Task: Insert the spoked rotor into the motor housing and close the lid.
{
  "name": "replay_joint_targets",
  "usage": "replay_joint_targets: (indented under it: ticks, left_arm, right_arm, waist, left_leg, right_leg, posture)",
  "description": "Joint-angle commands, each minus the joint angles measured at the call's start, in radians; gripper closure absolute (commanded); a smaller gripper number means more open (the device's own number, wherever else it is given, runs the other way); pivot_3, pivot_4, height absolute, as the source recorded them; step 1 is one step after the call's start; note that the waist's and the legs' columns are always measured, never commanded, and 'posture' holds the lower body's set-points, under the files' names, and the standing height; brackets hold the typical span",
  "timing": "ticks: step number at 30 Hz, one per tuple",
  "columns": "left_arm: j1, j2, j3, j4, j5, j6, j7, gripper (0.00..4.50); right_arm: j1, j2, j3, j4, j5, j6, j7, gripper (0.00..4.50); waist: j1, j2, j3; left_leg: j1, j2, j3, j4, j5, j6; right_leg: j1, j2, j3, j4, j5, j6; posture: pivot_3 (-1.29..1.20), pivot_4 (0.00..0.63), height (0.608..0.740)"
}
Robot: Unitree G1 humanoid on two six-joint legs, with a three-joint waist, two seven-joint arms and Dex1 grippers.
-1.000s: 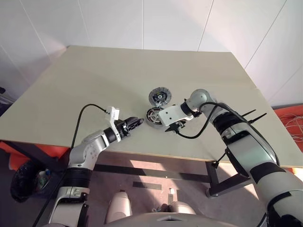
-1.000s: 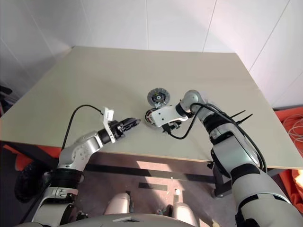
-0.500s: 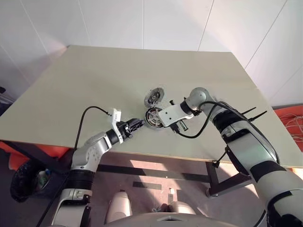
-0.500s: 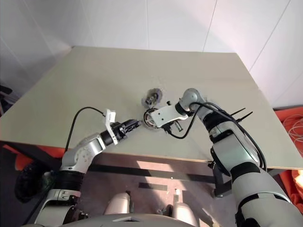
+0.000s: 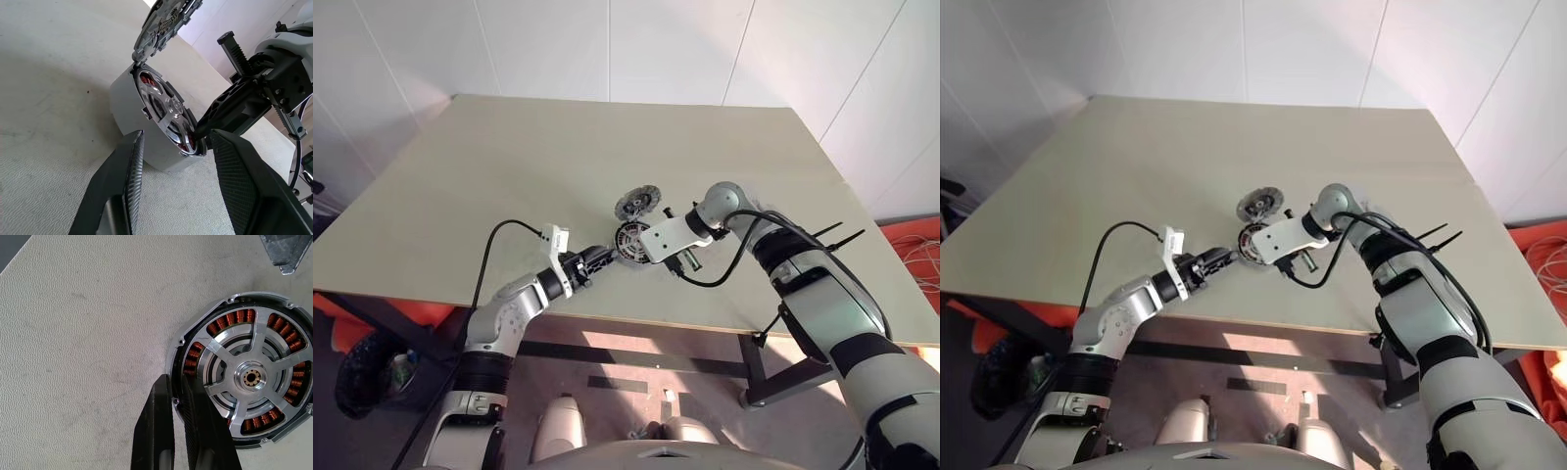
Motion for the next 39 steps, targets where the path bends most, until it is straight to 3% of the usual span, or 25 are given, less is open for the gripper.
replay_joint_targets:
  ticks: [1, 12, 19, 33, 39]
  left_arm:
    - [-0.009, -0.007, 0.000, -0.019, -0.004, -0.024, 0.001, 2.20]
    - [0.021, -0.038, -0.001, -0.023, -0.004, -0.043, 0.023, 2.20]
    - [0.036, -0.060, -0.008, -0.035, -0.004, -0.049, 0.039, 2.20]
    - [0.058, -0.081, -0.013, -0.022, -0.001, -0.070, 0.047, 2.20]
    - [0.072, -0.085, -0.018, -0.019, 0.000, -0.080, 0.048, 2.20]
  right_arm:
    - [-0.002, -0.032, -0.014, -0.041, 0.020, -0.007, 0.022, 4.49]
    - [0.081, -0.169, -0.032, -0.236, 0.085, 0.197, 0.168, 4.49]
    - [0.093, -0.190, -0.044, -0.359, 0.116, 0.372, 0.185, 4.49]
    - [0.063, -0.091, -0.079, -0.693, 0.267, 1.211, 0.171, 4.49]
    - [0.010, -0.052, -0.071, -0.736, 0.338, 1.492, 0.113, 4.49]
  waist:
    - [0.001, 0.000, 0.000]
    - [0.013, 0.001, 0.001]
    - [0.008, 0.001, 0.001]
    - [0.005, 0.003, 0.002]
    - [0.006, 0.003, 0.003]
  left_leg:
    - [0.000, 0.000, 0.000, 0.000, 0.000, 0.000]
    - [-0.002, -0.004, 0.000, 0.001, 0.000, 0.001]
    - [-0.001, -0.004, 0.000, 0.001, 0.000, 0.002]
    - [-0.001, -0.002, -0.001, -0.001, 0.002, -0.001]
    - [0.000, -0.002, -0.001, -0.002, 0.002, -0.004]
  right_leg:
    - [0.000, 0.000, 0.000, 0.000, 0.000, 0.000]
    - [0.001, -0.003, 0.000, -0.003, 0.000, 0.000]
    - [0.001, -0.003, 0.000, -0.002, 0.001, 0.002]
    - [-0.001, -0.002, 0.000, -0.002, 0.001, 0.002]
    - [-0.001, -0.002, 0.000, -0.002, 0.001, 0.002]
  posture:
    - [0.00, 0.000, 0.740]
    - [0.00, 0.000, 0.740]
    - [0.00, 0.000, 0.740]
    - [0.00, 0.000, 0.740]
    - [0.00, 0.000, 0.740]
